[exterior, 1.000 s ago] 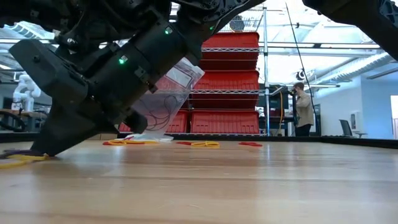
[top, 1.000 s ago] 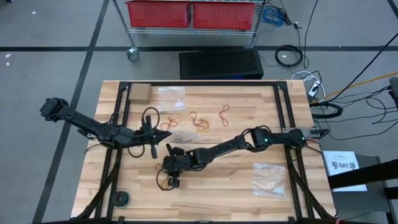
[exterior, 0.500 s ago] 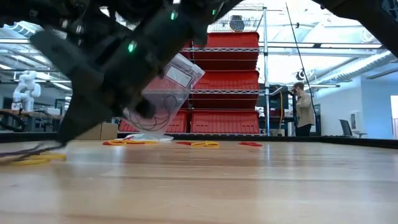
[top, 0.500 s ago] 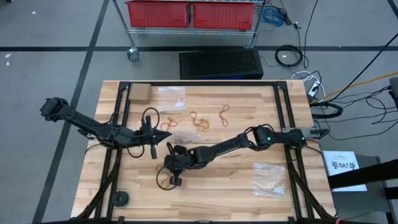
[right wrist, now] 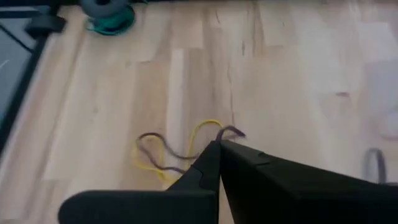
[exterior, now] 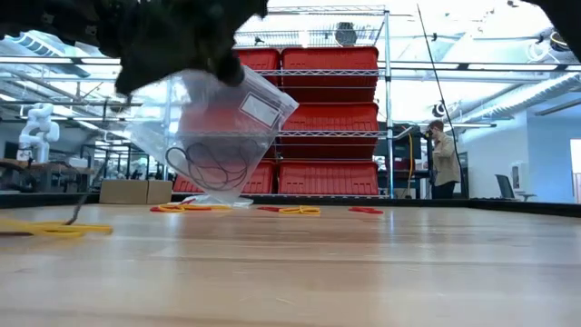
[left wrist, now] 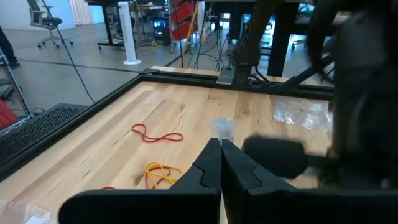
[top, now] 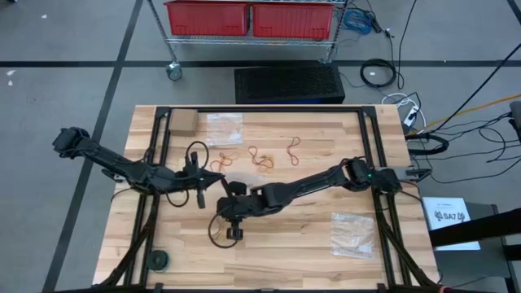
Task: Sort rubber bands
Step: Put the purple rubber band into the top right transparent zip lock bag
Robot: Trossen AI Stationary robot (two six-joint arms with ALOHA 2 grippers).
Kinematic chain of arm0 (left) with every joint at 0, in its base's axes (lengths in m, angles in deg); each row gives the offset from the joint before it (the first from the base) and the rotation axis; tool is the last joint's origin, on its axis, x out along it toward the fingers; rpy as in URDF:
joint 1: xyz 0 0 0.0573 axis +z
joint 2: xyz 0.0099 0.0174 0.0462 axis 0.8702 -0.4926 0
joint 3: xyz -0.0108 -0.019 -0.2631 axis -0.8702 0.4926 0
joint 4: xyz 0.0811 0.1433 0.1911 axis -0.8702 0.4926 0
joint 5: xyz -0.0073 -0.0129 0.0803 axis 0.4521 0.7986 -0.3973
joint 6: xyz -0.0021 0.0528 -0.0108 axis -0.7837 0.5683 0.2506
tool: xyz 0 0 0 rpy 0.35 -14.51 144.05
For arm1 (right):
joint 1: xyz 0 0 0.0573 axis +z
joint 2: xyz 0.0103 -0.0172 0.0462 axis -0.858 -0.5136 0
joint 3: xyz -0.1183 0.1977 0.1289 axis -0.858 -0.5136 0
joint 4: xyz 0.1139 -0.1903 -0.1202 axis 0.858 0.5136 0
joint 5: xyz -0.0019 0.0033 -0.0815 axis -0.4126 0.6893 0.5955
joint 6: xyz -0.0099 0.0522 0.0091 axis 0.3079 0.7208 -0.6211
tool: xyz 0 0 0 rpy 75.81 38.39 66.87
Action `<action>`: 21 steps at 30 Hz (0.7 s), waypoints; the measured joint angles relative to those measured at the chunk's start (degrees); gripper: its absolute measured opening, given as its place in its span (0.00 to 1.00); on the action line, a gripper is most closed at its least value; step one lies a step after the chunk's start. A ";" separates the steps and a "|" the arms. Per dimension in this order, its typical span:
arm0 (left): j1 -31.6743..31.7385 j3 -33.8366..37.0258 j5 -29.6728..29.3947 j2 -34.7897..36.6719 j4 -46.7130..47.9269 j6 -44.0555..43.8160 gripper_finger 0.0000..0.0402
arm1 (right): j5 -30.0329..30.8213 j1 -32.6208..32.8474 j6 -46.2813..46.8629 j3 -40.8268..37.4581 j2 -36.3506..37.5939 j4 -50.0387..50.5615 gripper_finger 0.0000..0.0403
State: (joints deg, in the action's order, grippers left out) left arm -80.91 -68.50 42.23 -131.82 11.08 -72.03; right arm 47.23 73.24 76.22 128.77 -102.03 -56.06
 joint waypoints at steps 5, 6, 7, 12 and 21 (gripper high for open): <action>-0.02 -0.04 0.10 0.00 -0.03 -0.12 0.00 | 0.42 1.34 -1.70 0.04 4.65 4.27 0.00; -0.02 -0.04 0.23 0.00 0.02 -0.21 0.00 | 1.16 1.67 -1.97 0.04 5.48 4.99 0.00; -0.03 -0.06 0.24 0.00 0.14 -0.24 0.00 | 2.12 2.00 -2.38 0.04 6.34 5.59 0.00; -0.03 -0.07 0.28 0.00 0.37 -1.16 0.00 | 5.19 3.12 -4.04 0.04 10.95 7.61 0.00; -1.89 -0.04 0.42 -0.04 1.71 -1.32 0.00 | 11.66 3.64 -7.98 0.07 17.56 9.82 0.00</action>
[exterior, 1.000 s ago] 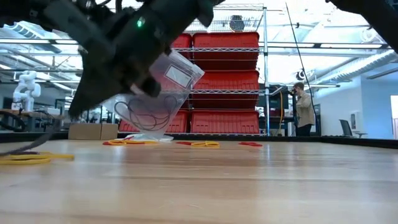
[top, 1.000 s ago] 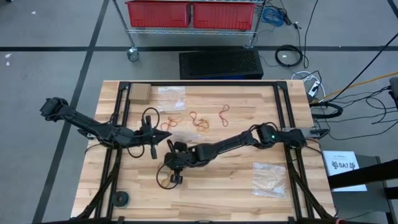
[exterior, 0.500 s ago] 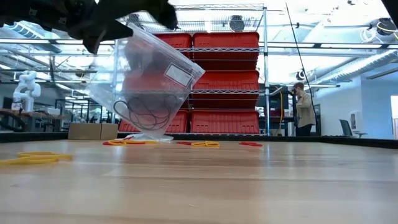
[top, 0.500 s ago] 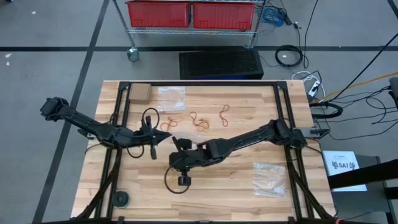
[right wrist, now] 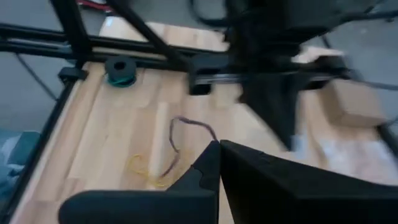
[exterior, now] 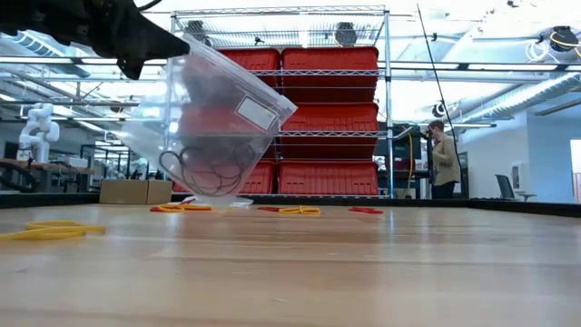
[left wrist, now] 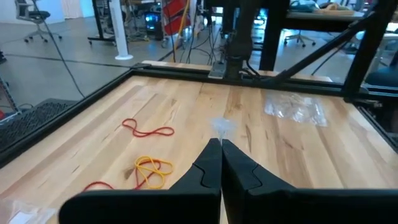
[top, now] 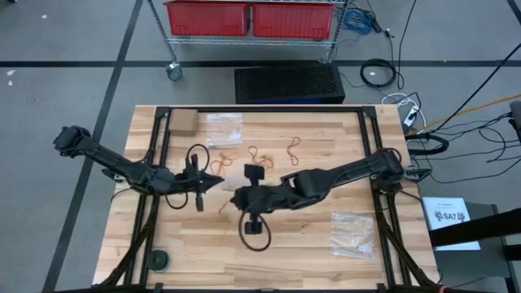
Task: Sort rubber bands
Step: Put the purple rubber band into the top right transparent zip lock bag
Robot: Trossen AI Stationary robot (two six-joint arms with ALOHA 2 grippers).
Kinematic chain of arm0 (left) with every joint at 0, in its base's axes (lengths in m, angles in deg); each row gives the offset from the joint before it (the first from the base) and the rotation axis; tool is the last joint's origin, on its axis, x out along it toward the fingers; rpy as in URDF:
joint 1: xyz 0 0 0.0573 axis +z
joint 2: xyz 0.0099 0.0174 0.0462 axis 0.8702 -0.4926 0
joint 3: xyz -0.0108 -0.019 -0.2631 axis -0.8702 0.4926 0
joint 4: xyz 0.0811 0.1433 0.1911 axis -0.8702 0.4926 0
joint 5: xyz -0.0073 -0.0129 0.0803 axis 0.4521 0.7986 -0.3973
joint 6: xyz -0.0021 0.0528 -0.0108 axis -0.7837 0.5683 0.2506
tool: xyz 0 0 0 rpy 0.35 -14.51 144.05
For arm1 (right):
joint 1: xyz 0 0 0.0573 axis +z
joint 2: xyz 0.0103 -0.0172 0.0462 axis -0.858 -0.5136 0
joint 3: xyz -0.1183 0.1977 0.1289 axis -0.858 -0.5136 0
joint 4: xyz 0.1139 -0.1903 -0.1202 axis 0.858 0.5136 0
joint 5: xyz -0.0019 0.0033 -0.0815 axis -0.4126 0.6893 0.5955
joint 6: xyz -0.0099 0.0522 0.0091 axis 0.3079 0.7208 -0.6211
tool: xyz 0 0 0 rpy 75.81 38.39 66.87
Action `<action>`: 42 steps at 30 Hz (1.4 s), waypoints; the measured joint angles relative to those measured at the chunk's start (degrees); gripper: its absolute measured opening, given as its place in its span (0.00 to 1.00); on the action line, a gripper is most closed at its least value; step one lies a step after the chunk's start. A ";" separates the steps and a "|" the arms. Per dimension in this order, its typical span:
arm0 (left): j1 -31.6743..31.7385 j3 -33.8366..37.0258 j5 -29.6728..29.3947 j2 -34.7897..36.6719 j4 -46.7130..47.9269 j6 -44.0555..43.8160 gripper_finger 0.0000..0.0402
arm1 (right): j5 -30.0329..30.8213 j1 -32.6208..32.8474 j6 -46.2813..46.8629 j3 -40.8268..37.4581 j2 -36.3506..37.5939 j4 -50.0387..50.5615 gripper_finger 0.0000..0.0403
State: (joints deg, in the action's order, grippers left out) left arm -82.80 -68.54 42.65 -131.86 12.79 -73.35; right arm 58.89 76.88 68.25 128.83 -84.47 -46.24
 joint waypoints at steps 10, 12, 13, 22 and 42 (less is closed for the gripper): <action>-2.05 0.00 0.37 0.00 0.62 -0.01 0.00 | 5.50 -0.58 -4.42 0.00 4.16 0.26 0.00; -2.42 0.00 0.98 0.00 0.27 -0.01 0.00 | 6.14 -0.99 -5.20 0.00 4.45 0.72 0.00; -2.56 0.00 1.56 0.00 -0.19 -0.01 0.00 | 6.18 -1.27 -5.46 0.00 4.59 0.64 0.00; -2.94 0.00 2.81 0.02 -1.07 0.01 0.00 | 6.30 -3.12 -6.61 0.00 4.90 1.19 0.00; -3.00 0.00 4.28 0.04 -2.21 0.12 0.00 | 7.84 -3.19 -7.09 0.00 8.02 1.11 0.00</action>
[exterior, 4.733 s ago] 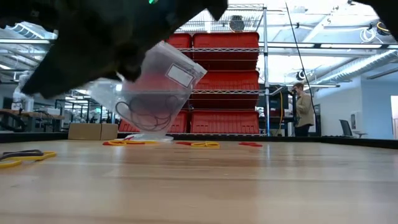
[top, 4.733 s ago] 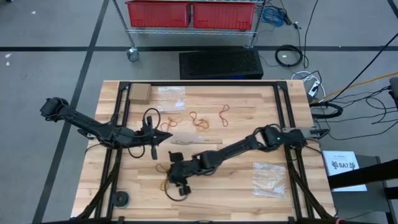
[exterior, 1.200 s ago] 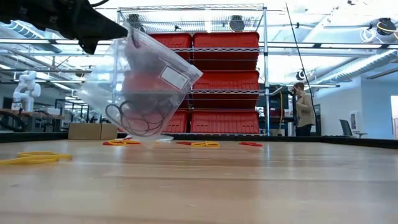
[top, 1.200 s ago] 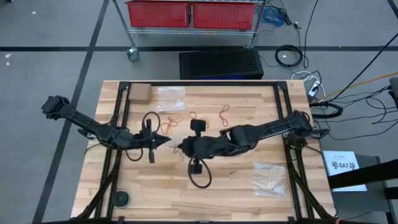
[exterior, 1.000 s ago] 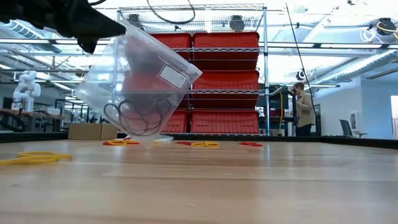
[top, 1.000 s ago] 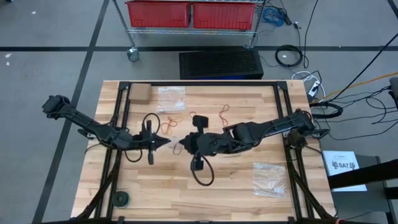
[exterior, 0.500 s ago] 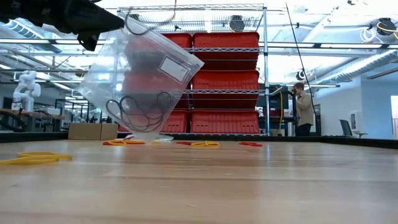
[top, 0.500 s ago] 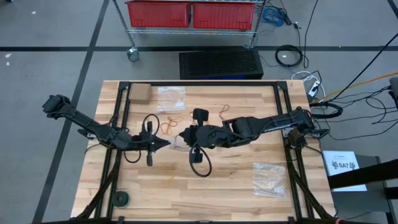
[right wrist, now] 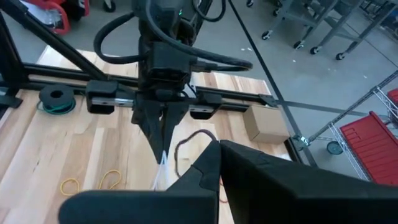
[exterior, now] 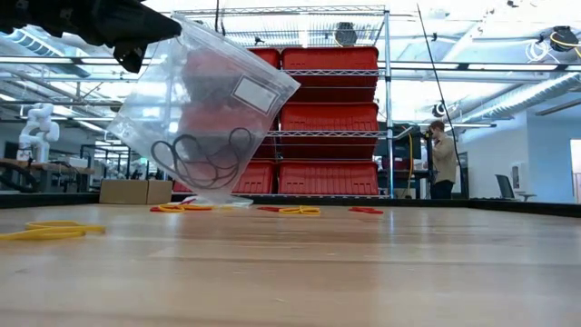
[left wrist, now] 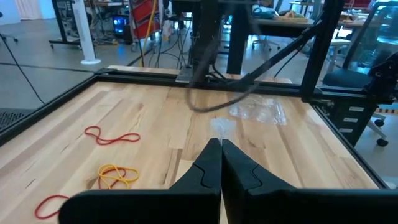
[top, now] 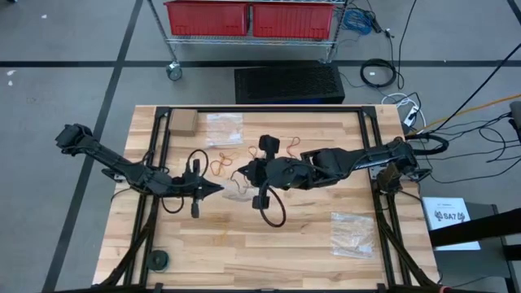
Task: Sort rubber bands
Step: Put the purple rubber band into the top right transparent zip lock bag
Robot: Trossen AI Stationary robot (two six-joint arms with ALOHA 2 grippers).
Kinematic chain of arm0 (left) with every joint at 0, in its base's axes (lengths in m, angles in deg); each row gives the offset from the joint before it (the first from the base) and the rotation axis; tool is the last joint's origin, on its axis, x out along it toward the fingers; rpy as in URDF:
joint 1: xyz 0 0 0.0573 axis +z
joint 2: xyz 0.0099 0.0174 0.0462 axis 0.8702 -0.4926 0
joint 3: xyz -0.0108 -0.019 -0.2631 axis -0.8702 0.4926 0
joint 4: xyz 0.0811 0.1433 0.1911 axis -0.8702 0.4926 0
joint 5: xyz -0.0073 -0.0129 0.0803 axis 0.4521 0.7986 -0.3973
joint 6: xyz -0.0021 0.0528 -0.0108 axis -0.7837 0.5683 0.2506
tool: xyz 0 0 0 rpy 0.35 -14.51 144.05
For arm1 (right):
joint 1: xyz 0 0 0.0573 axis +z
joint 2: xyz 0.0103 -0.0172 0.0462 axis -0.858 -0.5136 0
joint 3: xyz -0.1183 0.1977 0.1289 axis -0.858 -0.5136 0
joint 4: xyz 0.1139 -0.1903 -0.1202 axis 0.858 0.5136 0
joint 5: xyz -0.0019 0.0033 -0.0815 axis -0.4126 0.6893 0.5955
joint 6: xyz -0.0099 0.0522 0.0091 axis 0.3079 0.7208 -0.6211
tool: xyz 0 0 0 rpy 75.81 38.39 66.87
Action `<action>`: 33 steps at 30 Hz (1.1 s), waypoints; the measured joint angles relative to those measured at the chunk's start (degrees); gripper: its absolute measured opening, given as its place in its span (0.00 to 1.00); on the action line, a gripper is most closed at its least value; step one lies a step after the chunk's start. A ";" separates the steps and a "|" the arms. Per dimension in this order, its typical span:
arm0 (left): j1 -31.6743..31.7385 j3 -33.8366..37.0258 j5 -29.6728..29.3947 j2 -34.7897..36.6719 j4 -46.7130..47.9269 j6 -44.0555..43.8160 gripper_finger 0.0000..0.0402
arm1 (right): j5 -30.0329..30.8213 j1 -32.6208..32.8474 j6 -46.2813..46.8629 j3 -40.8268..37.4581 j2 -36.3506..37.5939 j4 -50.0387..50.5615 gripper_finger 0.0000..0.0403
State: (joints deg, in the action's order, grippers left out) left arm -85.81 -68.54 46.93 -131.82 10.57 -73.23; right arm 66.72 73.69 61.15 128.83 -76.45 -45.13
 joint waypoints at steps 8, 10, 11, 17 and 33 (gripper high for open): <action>0.00 0.00 0.00 0.00 -0.06 0.02 0.00 | -0.42 0.00 1.10 0.02 -0.41 1.45 0.00; 0.00 0.00 0.00 0.00 -0.07 0.02 0.00 | -0.44 0.00 1.57 0.02 -0.42 1.89 0.00; 0.00 0.00 0.00 0.00 -0.07 0.02 0.00 | -0.44 0.00 1.75 0.02 -0.39 1.90 0.00; 0.00 0.00 0.00 0.00 -0.25 0.04 0.00 | -0.43 0.00 2.28 0.02 -0.39 2.31 0.00; 0.01 0.02 0.02 0.00 -1.43 0.39 0.00 | -0.71 -0.70 3.84 0.02 -3.24 4.64 0.00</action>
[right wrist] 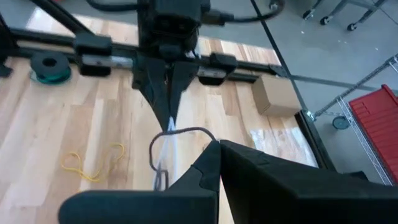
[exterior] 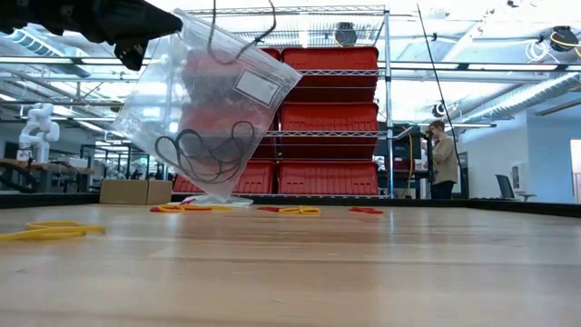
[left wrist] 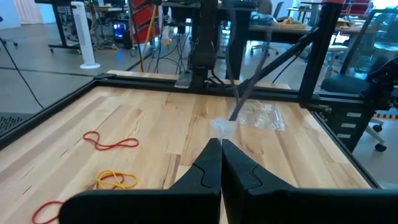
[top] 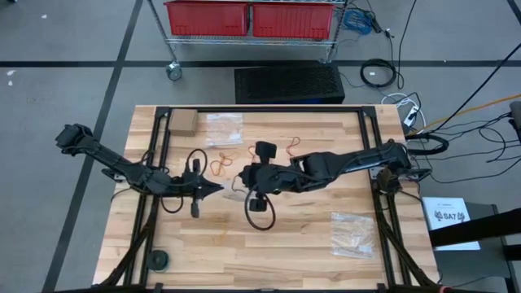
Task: Sort rubber bands
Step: Put the purple rubber band into the top right transparent zip lock bag
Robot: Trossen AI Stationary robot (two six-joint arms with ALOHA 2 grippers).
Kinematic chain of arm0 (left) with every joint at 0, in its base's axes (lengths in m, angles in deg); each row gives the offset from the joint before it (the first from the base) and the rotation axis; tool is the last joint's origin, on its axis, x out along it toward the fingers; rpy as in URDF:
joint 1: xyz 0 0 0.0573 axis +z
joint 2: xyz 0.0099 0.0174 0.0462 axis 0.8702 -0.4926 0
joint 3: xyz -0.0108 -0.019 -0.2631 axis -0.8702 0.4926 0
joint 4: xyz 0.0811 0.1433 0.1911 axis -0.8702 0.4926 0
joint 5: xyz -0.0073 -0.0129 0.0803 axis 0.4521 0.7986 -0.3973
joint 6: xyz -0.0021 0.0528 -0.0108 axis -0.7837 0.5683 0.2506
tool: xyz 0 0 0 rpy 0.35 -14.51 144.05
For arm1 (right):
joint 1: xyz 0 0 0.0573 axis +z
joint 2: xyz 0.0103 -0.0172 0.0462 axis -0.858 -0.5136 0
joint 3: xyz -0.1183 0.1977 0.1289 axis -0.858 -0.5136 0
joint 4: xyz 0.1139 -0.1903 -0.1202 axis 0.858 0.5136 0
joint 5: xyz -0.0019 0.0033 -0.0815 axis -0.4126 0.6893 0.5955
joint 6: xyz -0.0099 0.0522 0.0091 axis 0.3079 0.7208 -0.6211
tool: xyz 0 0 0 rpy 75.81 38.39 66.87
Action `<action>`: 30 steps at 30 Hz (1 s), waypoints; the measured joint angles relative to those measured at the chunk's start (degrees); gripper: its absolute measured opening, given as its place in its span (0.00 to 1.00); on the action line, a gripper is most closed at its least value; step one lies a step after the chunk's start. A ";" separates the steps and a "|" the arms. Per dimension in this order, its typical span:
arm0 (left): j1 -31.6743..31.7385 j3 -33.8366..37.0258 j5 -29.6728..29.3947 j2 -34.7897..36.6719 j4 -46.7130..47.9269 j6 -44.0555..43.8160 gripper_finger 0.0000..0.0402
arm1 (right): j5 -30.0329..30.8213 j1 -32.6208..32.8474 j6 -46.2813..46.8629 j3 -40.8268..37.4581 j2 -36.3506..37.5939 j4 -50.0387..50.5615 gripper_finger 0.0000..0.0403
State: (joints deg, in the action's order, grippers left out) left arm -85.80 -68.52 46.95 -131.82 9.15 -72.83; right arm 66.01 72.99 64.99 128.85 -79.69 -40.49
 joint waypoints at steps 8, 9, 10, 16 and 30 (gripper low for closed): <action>0.01 0.03 0.07 0.00 -0.04 0.00 0.00 | -1.32 -0.39 1.64 0.00 -2.48 1.22 0.00; -0.01 0.03 0.11 0.00 -0.09 0.01 0.00 | -1.38 -0.39 1.92 0.00 -2.80 1.09 0.00; -0.01 0.03 0.11 0.00 -0.12 0.00 0.00 | -1.62 -0.41 2.32 -0.03 -3.02 1.89 0.00; -0.01 0.03 0.15 0.00 -0.06 -0.02 0.00 | -4.77 -0.42 4.34 -0.02 -5.16 2.44 0.00; 0.01 0.03 0.15 0.00 -0.15 -0.07 0.00 | -8.42 -0.95 8.72 -0.01 -8.45 4.37 0.00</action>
State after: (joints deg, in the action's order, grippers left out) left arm -85.79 -68.50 47.11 -131.82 8.99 -72.90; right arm 57.60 72.04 73.72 128.85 -88.14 -36.12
